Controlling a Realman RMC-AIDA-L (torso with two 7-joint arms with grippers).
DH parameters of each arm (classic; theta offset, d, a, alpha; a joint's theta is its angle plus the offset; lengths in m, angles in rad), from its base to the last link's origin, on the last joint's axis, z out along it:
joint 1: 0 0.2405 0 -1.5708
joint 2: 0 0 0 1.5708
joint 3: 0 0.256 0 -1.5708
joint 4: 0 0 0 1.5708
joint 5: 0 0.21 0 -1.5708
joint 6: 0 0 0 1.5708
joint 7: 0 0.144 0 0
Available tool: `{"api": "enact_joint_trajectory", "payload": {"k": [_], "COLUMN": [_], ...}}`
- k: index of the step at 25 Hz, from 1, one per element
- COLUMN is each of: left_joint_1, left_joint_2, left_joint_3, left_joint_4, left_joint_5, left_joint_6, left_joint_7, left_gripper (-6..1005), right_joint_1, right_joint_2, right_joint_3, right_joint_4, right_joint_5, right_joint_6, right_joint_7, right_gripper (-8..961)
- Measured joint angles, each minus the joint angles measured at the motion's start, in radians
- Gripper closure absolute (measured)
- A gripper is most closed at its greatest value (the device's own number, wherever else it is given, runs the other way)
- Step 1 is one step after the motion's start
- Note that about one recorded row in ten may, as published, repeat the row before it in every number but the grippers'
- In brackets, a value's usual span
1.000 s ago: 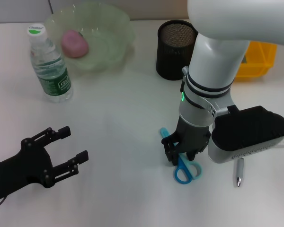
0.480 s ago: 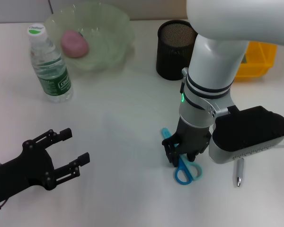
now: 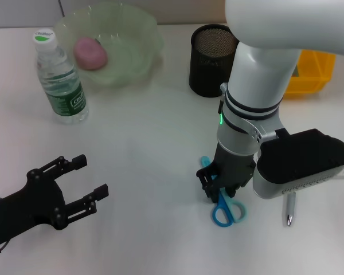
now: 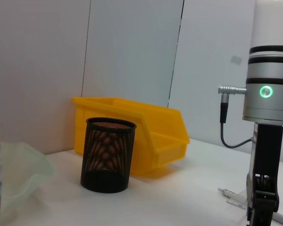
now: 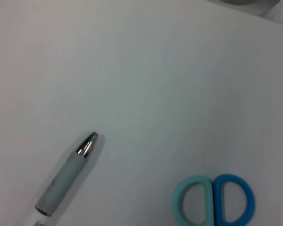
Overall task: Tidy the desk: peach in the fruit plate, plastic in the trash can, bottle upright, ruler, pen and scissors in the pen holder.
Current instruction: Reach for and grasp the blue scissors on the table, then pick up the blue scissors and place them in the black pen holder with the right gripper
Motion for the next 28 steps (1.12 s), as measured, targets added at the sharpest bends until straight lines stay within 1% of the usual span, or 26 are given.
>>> {"api": "enact_joint_trajectory", "payload": {"k": [15, 21, 23, 24, 27, 28], "left_joint_1": [0.0, 0.002, 0.002, 0.002, 0.002, 0.002], "left_joint_2": [0.001, 0.001, 0.002, 0.002, 0.003, 0.003], "left_joint_3": [-0.008, -0.011, -0.017, -0.021, -0.026, -0.026], "left_joint_4": [0.0, 0.0, 0.0, 0.0, 0.0, 0.0], "left_joint_5": [0.0, 0.0, 0.0, 0.0, 0.0, 0.0], "left_joint_6": [0.0, 0.0, 0.0, 0.0, 0.0, 0.0], "left_joint_7": [0.0, 0.0, 0.0, 0.0, 0.0, 0.0], "left_gripper": [215, 215, 215, 215, 215, 215], "right_joint_1": [-0.009, -0.045, -0.072, -0.072, -0.103, -0.124], "right_joint_2": [0.0, -0.001, -0.003, -0.003, -0.005, -0.006], "right_joint_3": [0.005, 0.019, 0.052, 0.052, 0.101, 0.146], "right_joint_4": [-0.02, -0.084, -0.124, -0.124, -0.177, -0.218], "right_joint_5": [0.0, -0.018, -0.036, -0.036, -0.052, -0.058], "right_joint_6": [0.0, 0.001, -0.01, -0.01, -0.042, -0.079], "right_joint_7": [0.017, 0.085, 0.111, 0.111, 0.145, 0.173], "right_gripper": [700, 702, 702, 702, 702, 702]}}
